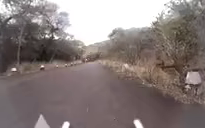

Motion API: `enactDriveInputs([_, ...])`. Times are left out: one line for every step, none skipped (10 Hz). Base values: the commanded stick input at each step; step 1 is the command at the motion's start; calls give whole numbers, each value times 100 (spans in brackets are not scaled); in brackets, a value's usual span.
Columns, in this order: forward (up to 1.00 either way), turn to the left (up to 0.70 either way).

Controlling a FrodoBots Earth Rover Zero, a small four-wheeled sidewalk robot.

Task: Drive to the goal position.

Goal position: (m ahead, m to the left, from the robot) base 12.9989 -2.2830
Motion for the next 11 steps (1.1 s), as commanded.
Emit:
enactDriveInputs([50,0])
enactDriveInputs([50,0])
enactDriveInputs([50,0])
enactDriveInputs([50,0])
enactDriveInputs([50,0])
enactDriveInputs([50,0])
enactDriveInputs([50,0])
enactDriveInputs([50,0])
enactDriveInputs([50,0])
enactDriveInputs([50,0])
enactDriveInputs([50,0])
